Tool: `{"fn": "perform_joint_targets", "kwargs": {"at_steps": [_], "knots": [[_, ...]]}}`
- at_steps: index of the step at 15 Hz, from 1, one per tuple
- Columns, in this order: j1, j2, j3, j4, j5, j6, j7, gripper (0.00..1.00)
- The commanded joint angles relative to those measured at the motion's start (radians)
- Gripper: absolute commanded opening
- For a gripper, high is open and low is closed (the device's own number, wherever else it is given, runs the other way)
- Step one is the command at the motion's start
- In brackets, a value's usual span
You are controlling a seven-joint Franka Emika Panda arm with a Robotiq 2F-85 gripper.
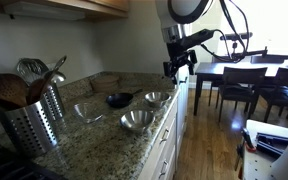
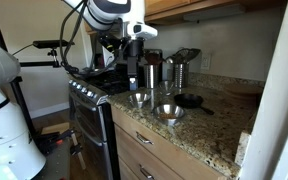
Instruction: Pour contents from the silver bowl on the right to the silver bowl on the left
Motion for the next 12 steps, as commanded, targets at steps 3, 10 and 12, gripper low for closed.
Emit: {"fn": "perform_joint_targets", "kwargs": {"at_steps": [3, 10, 12], "knots": [[0.019, 0.095, -0.024, 0.044, -0.009, 0.008, 0.018, 1.00], [0.015, 0.154, -0.038, 0.073, -0.017, 0.048, 0.048, 1.00], [0.007, 0.179, -0.052, 0.082, -0.020, 0.072, 0.057, 1.00]]}}
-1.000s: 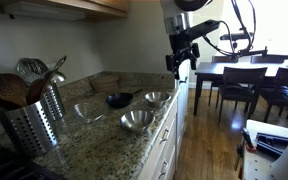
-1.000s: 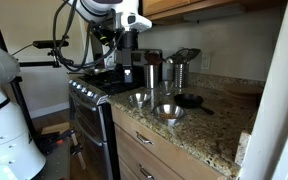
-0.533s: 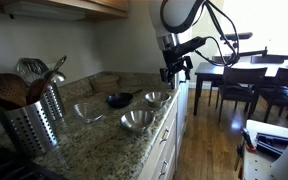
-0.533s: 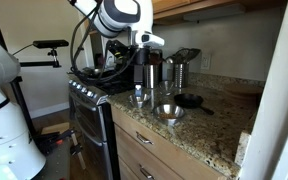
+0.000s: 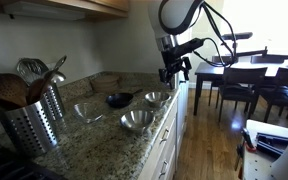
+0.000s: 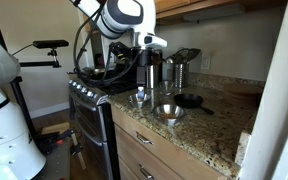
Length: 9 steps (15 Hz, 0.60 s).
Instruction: Pour contents from the silver bowl on the right to the silver bowl on the left
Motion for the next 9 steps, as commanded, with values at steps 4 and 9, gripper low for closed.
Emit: {"fn": "perform_joint_targets", "kwargs": {"at_steps": [4, 9], "knots": [[-0.007, 0.087, -0.069, 0.020, -0.049, 0.108, 0.082, 1.00], [-0.001, 0.173, -0.119, 0.060, -0.068, 0.170, 0.128, 1.00]]}}
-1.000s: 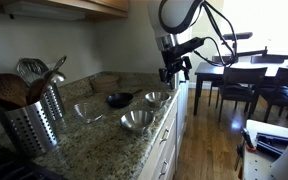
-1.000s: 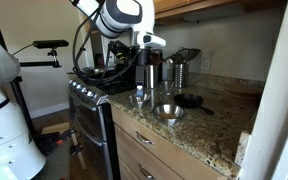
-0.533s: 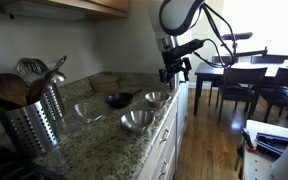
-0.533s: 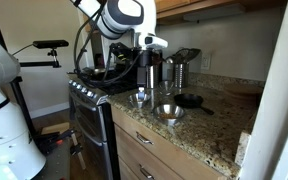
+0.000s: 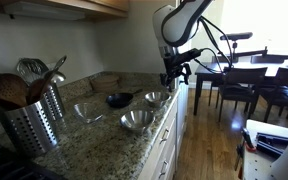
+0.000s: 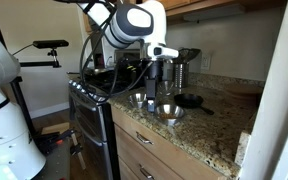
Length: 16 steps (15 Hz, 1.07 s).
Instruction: Pour contents from the silver bowl on the right to the silver bowl on the left
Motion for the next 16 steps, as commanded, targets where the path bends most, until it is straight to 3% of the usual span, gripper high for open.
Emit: {"fn": "perform_joint_targets", "kwargs": {"at_steps": [1, 8, 16], "knots": [[0.005, 0.072, -0.032, 0.046, -0.015, 0.049, 0.054, 1.00], [0.020, 0.175, -0.082, 0.107, -0.003, 0.136, 0.128, 1.00], [0.041, 0.271, -0.098, 0.171, 0.047, 0.158, 0.113, 1.00]]}}
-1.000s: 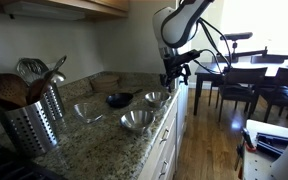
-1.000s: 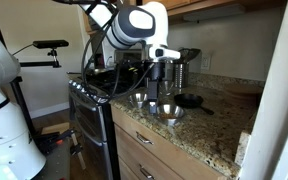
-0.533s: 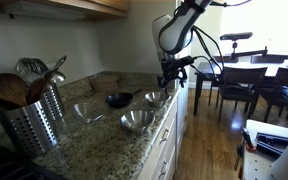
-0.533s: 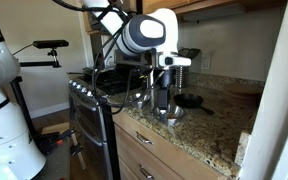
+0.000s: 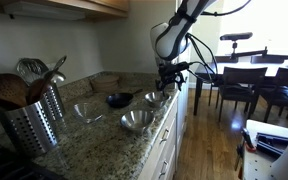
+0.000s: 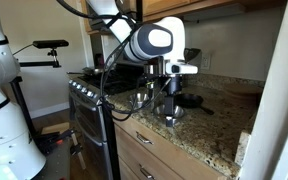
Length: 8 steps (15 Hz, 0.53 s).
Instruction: Pour contents from the silver bowl on the right to the silver bowl on the left
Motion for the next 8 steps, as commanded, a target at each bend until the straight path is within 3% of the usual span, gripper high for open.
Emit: {"fn": "perform_joint_targets", "kwargs": {"at_steps": [1, 6, 8], "knots": [[0.035, 0.044, -0.023, 0.034, 0.035, 0.022, 0.009, 1.00], [0.056, 0.085, -0.026, 0.068, 0.058, 0.022, 0.002, 1.00], [0.063, 0.096, -0.029, 0.076, 0.063, 0.022, 0.002, 0.90]]}}
